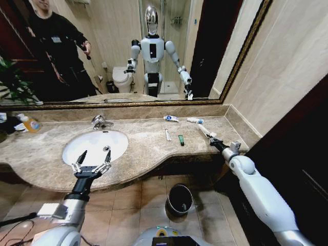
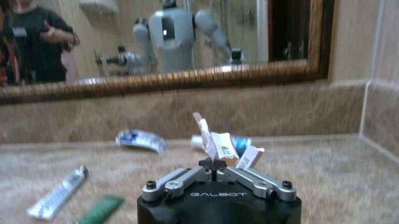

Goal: Pick up the trash from the sink and place it in the trash bin.

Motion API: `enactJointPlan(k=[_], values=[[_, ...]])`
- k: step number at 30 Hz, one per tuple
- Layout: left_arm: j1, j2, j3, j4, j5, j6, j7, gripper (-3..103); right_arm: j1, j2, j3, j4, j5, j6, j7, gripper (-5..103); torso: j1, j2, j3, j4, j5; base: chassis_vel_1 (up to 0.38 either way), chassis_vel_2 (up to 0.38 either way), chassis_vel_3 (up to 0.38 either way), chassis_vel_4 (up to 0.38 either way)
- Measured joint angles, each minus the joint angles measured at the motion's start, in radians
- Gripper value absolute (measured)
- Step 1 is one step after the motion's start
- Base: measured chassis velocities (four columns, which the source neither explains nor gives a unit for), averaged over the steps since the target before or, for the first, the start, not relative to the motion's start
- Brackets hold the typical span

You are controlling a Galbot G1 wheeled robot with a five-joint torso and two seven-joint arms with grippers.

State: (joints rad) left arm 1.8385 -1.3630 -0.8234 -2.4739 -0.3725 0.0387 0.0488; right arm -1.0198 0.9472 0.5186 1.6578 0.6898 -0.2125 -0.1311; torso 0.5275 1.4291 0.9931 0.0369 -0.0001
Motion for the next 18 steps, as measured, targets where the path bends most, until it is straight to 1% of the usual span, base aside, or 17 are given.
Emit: enactJointPlan(k=[2,4,5,7,8,10,11,13,15,16,17,18], values=[[0.000,0.000,0.000,0.000,0.000,0.000,0.000,100,-0.017,-0.006,0.011,0.033,0.010,-0.001,0.013,0,0.000,0.000,0.000,0.0000,-0.0001,0.000,0.000,0.000,0.000],[0.000,0.000,0.000,0.000,0.000,0.000,0.000,100,-0.055,-0.017,0.030,0.099,0.024,-0.004,0.037,0,0.000,0.000,0.000,-0.0002,0.0000,0.000,0.000,0.000,0.000],[0.000,0.000,0.000,0.000,0.000,0.000,0.000,100,-0.092,-0.024,0.043,0.162,0.030,-0.009,0.056,0,0.000,0.000,0.000,-0.0002,-0.0002,0.000,0.000,0.000,0.000],[0.000,0.000,0.000,0.000,0.000,0.000,0.000,100,-0.135,-0.026,0.053,0.235,0.032,-0.019,0.070,0,0.000,0.000,0.000,0.0000,0.0003,0.000,0.000,0.000,0.000],[0.000,0.000,0.000,0.000,0.000,0.000,0.000,100,-0.135,-0.026,0.053,0.235,0.032,-0.019,0.070,0,0.000,0.000,0.000,0.0000,0.0003,0.000,0.000,0.000,0.000],[0.000,0.000,0.000,0.000,0.000,0.000,0.000,100,-0.209,-0.023,0.081,0.325,0.032,-0.032,0.086,0,0.000,0.000,0.000,0.0002,-0.0004,0.000,0.000,0.000,0.000],[0.000,0.000,0.000,0.000,0.000,0.000,0.000,100,-0.209,-0.023,0.081,0.325,0.032,-0.032,0.086,0,0.000,0.000,0.000,0.0002,-0.0004,0.000,0.000,0.000,0.000],[0.000,0.000,0.000,0.000,0.000,0.000,0.000,100,-0.296,-0.011,0.115,0.403,0.030,-0.051,0.091,0,0.000,0.000,0.000,0.0000,0.0000,0.000,0.000,0.000,0.000],[0.000,0.000,0.000,0.000,0.000,0.000,0.000,100,-0.418,0.019,0.162,0.508,0.014,-0.072,0.093,0,0.000,0.000,0.000,-0.0001,0.0002,0.000,0.000,0.000,0.000],[0.000,0.000,0.000,0.000,0.000,0.000,0.000,100,-0.418,0.019,0.162,0.508,0.014,-0.072,0.093,0,0.000,0.000,0.000,-0.0001,0.0002,0.000,0.000,0.000,0.000],[0.000,0.000,0.000,0.000,0.000,0.000,0.000,100,-0.454,0.030,0.174,0.537,0.004,-0.074,0.091,0,0.000,0.000,0.000,-0.0001,0.0001,0.000,0.000,0.000,0.000],[0.000,0.000,0.000,0.000,0.000,0.000,0.000,100,-0.535,0.056,0.203,0.593,-0.025,-0.074,0.079,0,0.000,0.000,0.000,-0.0001,0.0000,0.000,0.000,0.000,0.000]])
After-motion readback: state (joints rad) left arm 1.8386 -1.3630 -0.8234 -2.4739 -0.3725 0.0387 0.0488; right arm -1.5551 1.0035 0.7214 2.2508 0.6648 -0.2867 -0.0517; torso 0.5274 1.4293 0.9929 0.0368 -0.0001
